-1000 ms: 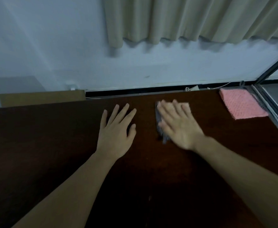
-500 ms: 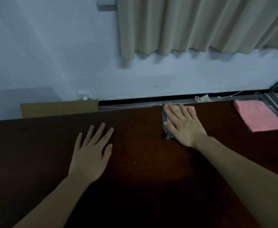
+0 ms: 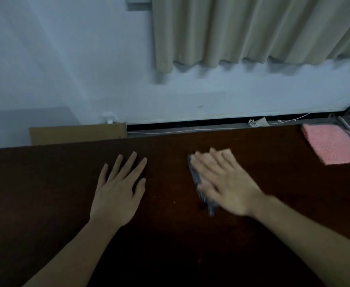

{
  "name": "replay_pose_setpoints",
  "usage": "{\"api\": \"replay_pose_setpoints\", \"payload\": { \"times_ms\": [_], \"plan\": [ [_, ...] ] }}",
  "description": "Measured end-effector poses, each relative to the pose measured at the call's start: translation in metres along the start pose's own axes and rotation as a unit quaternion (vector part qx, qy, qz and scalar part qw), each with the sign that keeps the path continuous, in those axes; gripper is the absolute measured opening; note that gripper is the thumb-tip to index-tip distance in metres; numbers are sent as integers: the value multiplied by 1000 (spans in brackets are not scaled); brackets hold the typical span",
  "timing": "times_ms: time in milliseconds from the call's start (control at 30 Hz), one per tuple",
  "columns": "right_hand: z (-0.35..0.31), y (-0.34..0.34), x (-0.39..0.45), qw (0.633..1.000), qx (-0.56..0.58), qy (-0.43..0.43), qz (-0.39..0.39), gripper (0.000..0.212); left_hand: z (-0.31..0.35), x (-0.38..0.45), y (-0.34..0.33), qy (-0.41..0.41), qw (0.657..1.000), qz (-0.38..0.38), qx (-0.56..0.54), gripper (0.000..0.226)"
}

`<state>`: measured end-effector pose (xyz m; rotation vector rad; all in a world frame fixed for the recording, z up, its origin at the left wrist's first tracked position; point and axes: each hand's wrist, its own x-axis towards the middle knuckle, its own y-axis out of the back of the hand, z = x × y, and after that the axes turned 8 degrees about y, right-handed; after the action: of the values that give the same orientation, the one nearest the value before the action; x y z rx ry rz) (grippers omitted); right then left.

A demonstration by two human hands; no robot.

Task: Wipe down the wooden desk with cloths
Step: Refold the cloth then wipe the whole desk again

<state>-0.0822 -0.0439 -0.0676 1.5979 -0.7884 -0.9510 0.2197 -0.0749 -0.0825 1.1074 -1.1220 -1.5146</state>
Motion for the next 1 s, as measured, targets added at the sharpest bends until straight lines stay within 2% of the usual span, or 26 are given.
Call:
{"api": "replay_pose_setpoints", "payload": {
  "times_ms": [100, 233, 300, 467, 567, 700, 767, 800, 900, 1000],
  "plan": [
    [33, 7, 36, 995, 10, -95, 1, 76, 2, 0, 0, 5, 1000, 1, 8, 68],
    [30, 10, 55, 991, 30, -133, -5, 67, 2, 0, 0, 7, 1000, -2, 2, 68],
    [11, 8, 45, 993, 28, -112, -11, 72, 1, 0, 0, 8, 1000, -1, 3, 68],
    [-62, -10, -25, 999, 31, 42, -5, 67, 2, 2, 1, 9, 1000, -1, 7, 60],
    [-64, -16, -35, 997, 35, 70, -1, 66, 2, 1, 1, 8, 1000, -1, 11, 67],
    [-16, -3, 20, 1000, 4, -12, 6, 72, 1, 0, 3, 6, 1000, -4, 8, 69],
    [11, 5, 55, 998, 4, -68, 12, 79, 2, 0, 5, 6, 1000, -4, 8, 63],
    [19, 9, 69, 996, 8, -88, 6, 77, 2, 0, 5, 7, 1000, -6, 6, 60],
    [20, 13, 88, 993, 24, -111, -8, 67, 3, 0, 5, 7, 1000, -6, -1, 57],
    [-9, 10, 72, 996, 22, -89, -13, 75, 3, 1, 6, 9, 1000, -11, 1, 58]
  ]
}}
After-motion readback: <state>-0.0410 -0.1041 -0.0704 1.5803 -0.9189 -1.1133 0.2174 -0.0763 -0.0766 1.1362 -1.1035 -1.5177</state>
